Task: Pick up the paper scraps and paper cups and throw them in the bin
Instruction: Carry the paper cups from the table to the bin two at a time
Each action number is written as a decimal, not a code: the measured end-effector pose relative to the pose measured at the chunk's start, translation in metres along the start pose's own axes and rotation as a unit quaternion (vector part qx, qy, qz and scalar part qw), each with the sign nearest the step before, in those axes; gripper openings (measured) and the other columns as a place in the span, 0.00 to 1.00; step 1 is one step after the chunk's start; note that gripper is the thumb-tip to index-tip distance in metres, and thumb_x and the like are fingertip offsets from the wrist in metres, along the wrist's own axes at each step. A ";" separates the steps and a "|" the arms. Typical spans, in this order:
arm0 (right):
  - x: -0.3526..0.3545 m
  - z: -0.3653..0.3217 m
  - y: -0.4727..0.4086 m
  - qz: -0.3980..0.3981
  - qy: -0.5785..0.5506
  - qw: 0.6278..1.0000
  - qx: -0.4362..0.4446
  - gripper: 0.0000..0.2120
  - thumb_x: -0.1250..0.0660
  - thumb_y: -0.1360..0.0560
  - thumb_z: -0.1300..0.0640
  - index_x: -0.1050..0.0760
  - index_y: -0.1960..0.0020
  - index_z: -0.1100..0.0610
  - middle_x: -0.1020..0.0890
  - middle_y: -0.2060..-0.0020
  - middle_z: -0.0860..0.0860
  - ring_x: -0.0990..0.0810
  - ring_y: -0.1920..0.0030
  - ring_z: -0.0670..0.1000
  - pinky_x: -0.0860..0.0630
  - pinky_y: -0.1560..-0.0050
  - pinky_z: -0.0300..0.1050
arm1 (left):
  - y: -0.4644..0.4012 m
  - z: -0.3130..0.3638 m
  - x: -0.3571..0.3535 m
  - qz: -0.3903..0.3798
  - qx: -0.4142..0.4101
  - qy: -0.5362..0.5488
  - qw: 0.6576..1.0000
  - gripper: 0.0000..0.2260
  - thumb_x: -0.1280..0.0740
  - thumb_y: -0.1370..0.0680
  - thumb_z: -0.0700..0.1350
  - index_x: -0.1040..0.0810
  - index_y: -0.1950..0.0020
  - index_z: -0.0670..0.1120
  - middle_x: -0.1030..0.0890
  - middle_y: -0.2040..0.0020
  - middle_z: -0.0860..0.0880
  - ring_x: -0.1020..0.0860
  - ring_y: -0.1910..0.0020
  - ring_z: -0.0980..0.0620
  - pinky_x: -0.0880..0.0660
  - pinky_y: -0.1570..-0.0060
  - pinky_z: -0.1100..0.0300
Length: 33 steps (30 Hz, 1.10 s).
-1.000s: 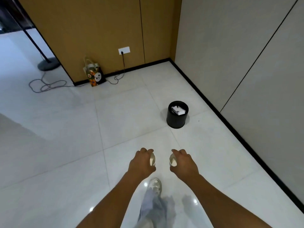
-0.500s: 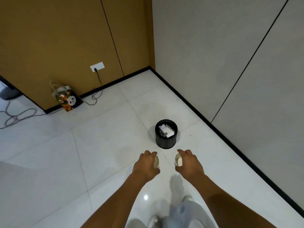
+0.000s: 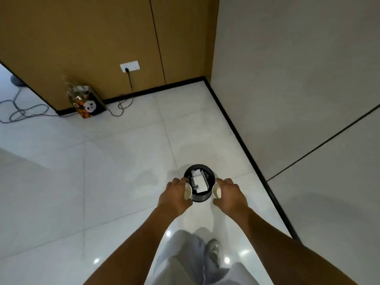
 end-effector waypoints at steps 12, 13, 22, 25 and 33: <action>0.016 -0.003 -0.167 -0.069 0.023 0.997 0.006 0.35 0.30 0.26 0.52 0.43 0.24 0.50 0.33 0.32 0.53 0.31 0.34 0.55 0.25 0.39 0.48 | -0.158 -0.005 0.000 -0.043 0.054 0.040 0.997 0.30 0.30 0.28 0.48 0.38 0.29 0.47 0.32 0.34 0.47 0.32 0.36 0.48 0.27 0.44 0.55; 0.015 -0.001 -0.182 -0.071 0.024 0.997 0.003 0.35 0.30 0.26 0.52 0.43 0.24 0.50 0.33 0.32 0.53 0.31 0.34 0.55 0.25 0.39 0.48 | -0.174 -0.007 -0.002 -0.049 0.051 0.040 0.997 0.31 0.29 0.28 0.48 0.39 0.28 0.47 0.34 0.33 0.47 0.33 0.35 0.48 0.27 0.43 0.55; -0.050 0.036 -0.328 -0.124 0.028 0.992 0.016 0.35 0.30 0.26 0.52 0.43 0.24 0.51 0.34 0.31 0.52 0.32 0.35 0.55 0.27 0.41 0.47 | -0.306 -0.035 -0.071 -0.075 0.090 0.051 0.992 0.31 0.29 0.28 0.49 0.38 0.29 0.47 0.35 0.35 0.46 0.34 0.36 0.47 0.25 0.48 0.55; -0.091 0.055 -0.373 -0.135 0.041 0.990 0.026 0.36 0.30 0.26 0.52 0.43 0.24 0.51 0.33 0.30 0.52 0.31 0.35 0.56 0.27 0.42 0.47 | -0.342 -0.050 -0.119 -0.073 0.102 0.052 0.991 0.32 0.29 0.28 0.49 0.39 0.27 0.47 0.35 0.35 0.46 0.34 0.36 0.47 0.25 0.48 0.56; -0.200 0.106 -0.475 -0.189 0.090 0.975 0.074 0.36 0.30 0.25 0.52 0.44 0.23 0.55 0.33 0.29 0.54 0.32 0.32 0.57 0.28 0.39 0.49 | -0.424 -0.087 -0.240 -0.037 0.143 0.068 0.987 0.31 0.28 0.27 0.46 0.38 0.28 0.45 0.32 0.32 0.45 0.32 0.34 0.45 0.26 0.43 0.55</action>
Point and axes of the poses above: each hand's wrist, its own y-axis away from the middle knuckle, its own x-axis out of the back of the hand, z = x × y, the point moved 1 cm from there along -y, towards the middle knuckle
